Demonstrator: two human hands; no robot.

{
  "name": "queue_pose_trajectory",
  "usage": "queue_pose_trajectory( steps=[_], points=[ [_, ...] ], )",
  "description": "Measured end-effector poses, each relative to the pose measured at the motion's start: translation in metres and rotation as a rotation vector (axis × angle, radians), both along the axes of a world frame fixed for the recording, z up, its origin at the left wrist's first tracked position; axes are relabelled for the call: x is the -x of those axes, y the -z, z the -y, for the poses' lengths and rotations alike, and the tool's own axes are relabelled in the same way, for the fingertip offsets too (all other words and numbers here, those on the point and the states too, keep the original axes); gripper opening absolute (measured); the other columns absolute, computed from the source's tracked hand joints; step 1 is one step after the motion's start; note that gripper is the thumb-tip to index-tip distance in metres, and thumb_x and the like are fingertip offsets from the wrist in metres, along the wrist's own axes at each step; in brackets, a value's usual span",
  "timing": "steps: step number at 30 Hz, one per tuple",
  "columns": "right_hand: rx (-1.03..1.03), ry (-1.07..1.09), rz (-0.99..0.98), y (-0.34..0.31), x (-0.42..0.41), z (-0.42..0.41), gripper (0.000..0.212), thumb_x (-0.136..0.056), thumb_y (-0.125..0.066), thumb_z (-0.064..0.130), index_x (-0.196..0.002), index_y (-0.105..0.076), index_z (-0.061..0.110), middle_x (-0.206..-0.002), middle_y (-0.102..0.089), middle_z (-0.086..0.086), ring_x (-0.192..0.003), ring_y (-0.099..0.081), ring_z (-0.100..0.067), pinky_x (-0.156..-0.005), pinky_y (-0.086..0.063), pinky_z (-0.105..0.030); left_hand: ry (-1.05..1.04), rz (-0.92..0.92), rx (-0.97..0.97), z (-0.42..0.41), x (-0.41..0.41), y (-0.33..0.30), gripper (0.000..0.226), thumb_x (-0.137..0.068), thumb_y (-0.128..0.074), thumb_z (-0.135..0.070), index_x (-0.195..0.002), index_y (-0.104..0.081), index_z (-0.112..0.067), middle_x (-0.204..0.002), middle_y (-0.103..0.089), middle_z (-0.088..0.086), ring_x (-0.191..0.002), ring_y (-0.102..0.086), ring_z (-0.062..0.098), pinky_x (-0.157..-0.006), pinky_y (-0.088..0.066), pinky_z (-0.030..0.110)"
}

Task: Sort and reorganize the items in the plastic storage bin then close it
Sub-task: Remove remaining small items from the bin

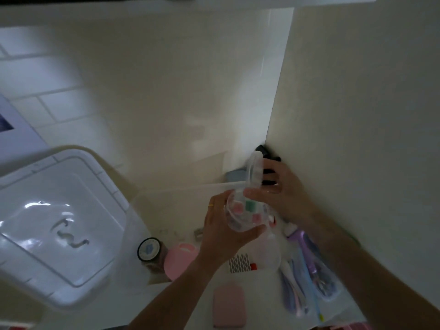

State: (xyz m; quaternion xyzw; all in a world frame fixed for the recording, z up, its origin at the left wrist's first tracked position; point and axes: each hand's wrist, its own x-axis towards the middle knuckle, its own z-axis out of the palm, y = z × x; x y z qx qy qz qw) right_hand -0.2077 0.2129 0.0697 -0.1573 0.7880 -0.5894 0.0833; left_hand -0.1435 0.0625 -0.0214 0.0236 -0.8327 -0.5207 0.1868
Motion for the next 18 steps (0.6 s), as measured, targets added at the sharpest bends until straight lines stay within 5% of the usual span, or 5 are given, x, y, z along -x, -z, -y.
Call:
queue_pose_trajectory(
  steps=[5, 8, 11, 13, 18],
  points=[
    [-0.637, -0.333, -0.13, -0.037, 0.003, -0.021, 0.098, -0.062, -0.089, 0.043, -0.143, -0.035, 0.037, -0.121, -0.046, 0.027, -0.111, -0.051, -0.004, -0.096, -0.047, -0.024, 0.069, 0.0, -0.023, 0.008, -0.004, -0.001, 0.096, -0.053, -0.09, -0.063, -0.135, -0.045, -0.039, -0.129, -0.057, -0.015, -0.116, -0.061, 0.009, -0.091, -0.056, 0.039],
    [-0.82, -0.402, -0.259, -0.037, 0.0, -0.007, 0.092, -0.064, -0.087, 0.042, -0.141, -0.037, 0.037, -0.108, -0.04, 0.026, -0.105, -0.044, -0.004, -0.094, -0.043, -0.024, 0.128, 0.002, -0.097, 0.005, -0.007, -0.005, 0.098, -0.054, -0.097, -0.039, -0.134, -0.044, -0.022, -0.123, -0.064, -0.014, -0.108, -0.064, 0.0, -0.083, -0.055, 0.02],
    [-0.81, -0.379, -0.153, -0.029, 0.004, -0.008, 0.096, -0.057, -0.086, 0.049, -0.14, -0.037, 0.043, -0.118, -0.046, 0.016, -0.102, -0.059, -0.012, -0.084, -0.058, -0.032, 0.167, 0.05, -0.219, 0.008, -0.006, -0.005, 0.084, -0.054, -0.099, -0.024, -0.122, -0.049, -0.02, -0.111, -0.067, -0.014, -0.099, -0.066, 0.001, -0.074, -0.055, 0.02],
    [-0.743, -0.388, -0.008, -0.028, 0.007, -0.013, 0.092, -0.063, -0.088, 0.043, -0.141, -0.039, 0.041, -0.126, -0.054, 0.011, -0.104, -0.065, -0.017, -0.08, -0.057, -0.02, 0.174, 0.096, -0.338, 0.014, -0.005, -0.011, 0.074, -0.058, -0.098, -0.019, -0.12, -0.058, -0.021, -0.111, -0.069, -0.01, -0.101, -0.067, 0.008, -0.077, -0.056, 0.024],
    [-0.574, -0.452, 0.082, -0.04, 0.013, -0.012, 0.078, -0.058, -0.089, 0.048, -0.126, -0.052, 0.048, -0.115, -0.062, 0.021, -0.104, -0.064, -0.005, -0.088, -0.056, -0.025, 0.454, 0.332, -0.995, 0.01, -0.003, -0.024, 0.045, -0.095, -0.062, -0.03, -0.138, -0.056, -0.019, -0.136, -0.062, 0.01, -0.13, -0.053, 0.037, -0.106, -0.044, 0.056]
  ],
)
